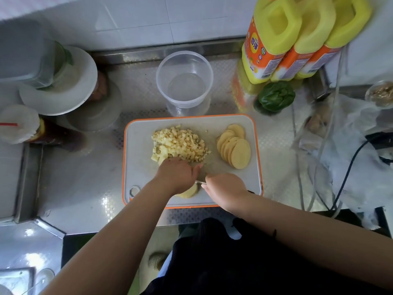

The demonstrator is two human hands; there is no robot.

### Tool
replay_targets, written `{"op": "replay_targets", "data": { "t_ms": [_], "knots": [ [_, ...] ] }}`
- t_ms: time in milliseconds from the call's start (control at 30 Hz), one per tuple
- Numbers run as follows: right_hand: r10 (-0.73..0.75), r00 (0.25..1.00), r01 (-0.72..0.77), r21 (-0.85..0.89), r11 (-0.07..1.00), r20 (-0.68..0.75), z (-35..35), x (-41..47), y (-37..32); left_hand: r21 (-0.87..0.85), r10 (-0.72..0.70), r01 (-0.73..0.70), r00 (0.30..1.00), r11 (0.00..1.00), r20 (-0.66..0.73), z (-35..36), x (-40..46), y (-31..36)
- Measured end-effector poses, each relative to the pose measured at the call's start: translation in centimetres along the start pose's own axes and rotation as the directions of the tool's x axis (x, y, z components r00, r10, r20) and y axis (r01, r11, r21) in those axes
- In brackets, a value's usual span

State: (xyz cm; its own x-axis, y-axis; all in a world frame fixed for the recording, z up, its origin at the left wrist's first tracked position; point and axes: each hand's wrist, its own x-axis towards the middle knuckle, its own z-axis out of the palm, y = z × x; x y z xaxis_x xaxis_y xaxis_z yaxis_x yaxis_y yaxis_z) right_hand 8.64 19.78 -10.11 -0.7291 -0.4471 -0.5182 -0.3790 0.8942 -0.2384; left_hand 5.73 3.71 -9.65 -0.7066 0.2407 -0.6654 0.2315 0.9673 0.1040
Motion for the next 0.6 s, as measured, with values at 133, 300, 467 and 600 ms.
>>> {"op": "replay_targets", "data": {
  "t_ms": [133, 300, 467, 600],
  "knots": [
    [0.005, 1.0, -0.005, 0.014, 1.0, -0.012, -1.2, -1.1, -0.1, -0.094, 0.067, -0.115, 0.912, 0.989, -0.405, -1.1, -1.6, 0.2],
    [0.044, 0.998, -0.047, 0.114, 0.992, 0.035, -2.5, -1.0, -0.2, -0.115, 0.009, -0.385, 0.305, 0.916, -0.952, 4.3, -5.6, -1.6],
    [-0.025, 1.0, 0.025, 0.043, 0.999, 0.004, -1.1, -1.4, -0.6, -0.233, -0.057, -0.216, 0.605, 0.948, -0.794, 10.6, -5.1, -0.7],
    [0.0, 1.0, 0.0, 0.027, 1.0, 0.003, -0.5, -1.3, -0.9, -0.289, -0.128, -0.142, 0.658, 0.947, -0.742, 10.8, -4.0, -0.5]
  ]
}}
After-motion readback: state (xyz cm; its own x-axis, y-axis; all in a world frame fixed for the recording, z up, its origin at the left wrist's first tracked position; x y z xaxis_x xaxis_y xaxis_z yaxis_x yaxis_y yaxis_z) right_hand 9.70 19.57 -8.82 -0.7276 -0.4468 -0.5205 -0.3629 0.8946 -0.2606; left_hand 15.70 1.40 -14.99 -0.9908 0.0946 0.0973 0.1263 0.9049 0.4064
